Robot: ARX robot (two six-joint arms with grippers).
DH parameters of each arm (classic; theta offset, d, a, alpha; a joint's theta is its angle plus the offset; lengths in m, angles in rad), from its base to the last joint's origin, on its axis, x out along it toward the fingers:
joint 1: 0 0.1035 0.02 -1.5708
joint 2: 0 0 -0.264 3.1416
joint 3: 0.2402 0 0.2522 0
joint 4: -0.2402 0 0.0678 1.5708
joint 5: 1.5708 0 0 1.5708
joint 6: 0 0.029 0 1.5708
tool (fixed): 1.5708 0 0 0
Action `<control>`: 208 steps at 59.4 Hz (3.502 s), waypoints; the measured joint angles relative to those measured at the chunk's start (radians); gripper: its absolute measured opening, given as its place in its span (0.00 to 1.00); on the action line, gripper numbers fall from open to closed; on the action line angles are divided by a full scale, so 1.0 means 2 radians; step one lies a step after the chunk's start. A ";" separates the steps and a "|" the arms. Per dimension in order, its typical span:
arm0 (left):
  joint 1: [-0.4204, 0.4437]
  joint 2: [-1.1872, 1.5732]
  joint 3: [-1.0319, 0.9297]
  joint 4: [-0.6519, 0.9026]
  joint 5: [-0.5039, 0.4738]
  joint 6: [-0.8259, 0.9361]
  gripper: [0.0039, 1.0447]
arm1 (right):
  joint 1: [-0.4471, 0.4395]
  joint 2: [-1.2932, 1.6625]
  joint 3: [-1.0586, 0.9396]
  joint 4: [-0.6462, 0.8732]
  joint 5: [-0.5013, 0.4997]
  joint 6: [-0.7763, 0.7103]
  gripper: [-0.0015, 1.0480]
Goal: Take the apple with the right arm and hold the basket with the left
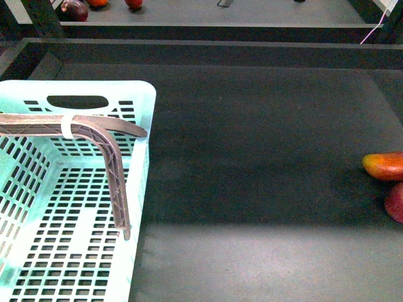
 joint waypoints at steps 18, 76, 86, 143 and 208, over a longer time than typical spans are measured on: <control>0.005 0.105 0.047 0.033 -0.009 -0.019 0.94 | 0.000 0.000 0.000 0.000 0.000 0.000 0.91; 0.021 0.154 0.097 -0.024 -0.035 -0.061 0.07 | 0.000 0.000 0.000 0.000 0.000 0.000 0.91; 0.005 0.126 0.102 -0.048 -0.039 -0.032 0.06 | 0.000 0.000 0.000 0.000 0.000 0.000 0.91; -0.315 0.139 0.329 -0.130 -0.066 0.060 0.06 | 0.000 0.000 0.000 0.000 0.000 0.000 0.91; -0.344 0.142 0.337 -0.127 -0.067 0.077 0.06 | -0.171 0.363 0.064 -0.002 0.087 0.145 0.91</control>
